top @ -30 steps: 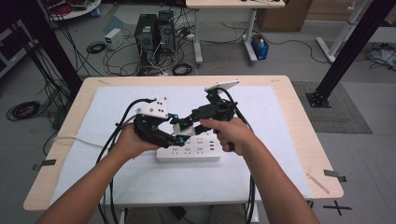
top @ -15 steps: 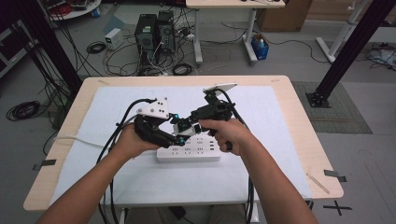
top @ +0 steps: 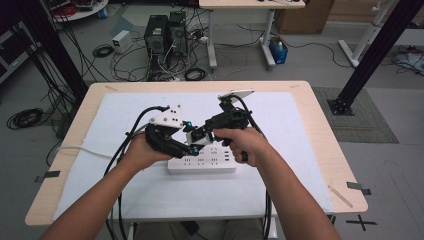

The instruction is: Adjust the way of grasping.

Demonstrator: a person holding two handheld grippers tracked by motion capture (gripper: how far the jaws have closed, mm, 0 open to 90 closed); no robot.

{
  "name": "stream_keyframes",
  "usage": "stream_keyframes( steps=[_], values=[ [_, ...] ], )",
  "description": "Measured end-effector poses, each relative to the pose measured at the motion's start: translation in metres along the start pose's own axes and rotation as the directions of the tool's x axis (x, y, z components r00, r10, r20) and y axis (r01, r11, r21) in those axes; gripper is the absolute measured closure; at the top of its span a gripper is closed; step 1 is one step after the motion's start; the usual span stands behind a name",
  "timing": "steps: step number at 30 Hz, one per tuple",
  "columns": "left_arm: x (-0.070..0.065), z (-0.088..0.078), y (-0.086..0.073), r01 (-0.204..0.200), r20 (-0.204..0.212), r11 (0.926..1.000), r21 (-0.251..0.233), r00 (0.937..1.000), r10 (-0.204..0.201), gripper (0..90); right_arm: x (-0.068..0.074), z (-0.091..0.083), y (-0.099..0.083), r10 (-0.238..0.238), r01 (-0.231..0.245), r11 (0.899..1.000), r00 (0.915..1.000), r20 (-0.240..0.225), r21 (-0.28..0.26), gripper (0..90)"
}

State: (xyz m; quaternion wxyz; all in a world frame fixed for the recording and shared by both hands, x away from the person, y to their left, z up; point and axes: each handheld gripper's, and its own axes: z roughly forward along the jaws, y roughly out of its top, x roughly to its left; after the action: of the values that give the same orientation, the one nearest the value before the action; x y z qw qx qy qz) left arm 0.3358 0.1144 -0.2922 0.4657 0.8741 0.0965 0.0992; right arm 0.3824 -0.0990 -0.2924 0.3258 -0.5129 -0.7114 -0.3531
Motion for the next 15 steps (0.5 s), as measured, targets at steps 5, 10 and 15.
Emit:
stream_keyframes(
  steps=[5, 10, 15],
  values=[
    [-0.0011, 0.002, -0.0003, -0.014, -0.012, 0.9999, 0.006, 0.9998, 0.014, 42.6, -0.0011, -0.0005, 0.0, -0.003, 0.003, 1.0, 1.0, 0.006, -0.009, 61.5],
    [-0.0002, 0.0031, -0.0007, -0.003, -0.013, 0.9999, 0.017, 0.9999, 0.004, 42.3, -0.0009, 0.0003, 0.0004, 0.0, 0.0, 1.0, 0.9998, 0.018, -0.014, 62.1],
    [0.0022, 0.0012, -0.0008, 0.015, -0.032, 0.9998, 0.012, 0.9994, -0.015, 38.9, -0.0014, 0.0005, 0.0011, -0.011, 0.011, 1.0, 0.9997, 0.024, -0.014, 62.1]
  ],
)
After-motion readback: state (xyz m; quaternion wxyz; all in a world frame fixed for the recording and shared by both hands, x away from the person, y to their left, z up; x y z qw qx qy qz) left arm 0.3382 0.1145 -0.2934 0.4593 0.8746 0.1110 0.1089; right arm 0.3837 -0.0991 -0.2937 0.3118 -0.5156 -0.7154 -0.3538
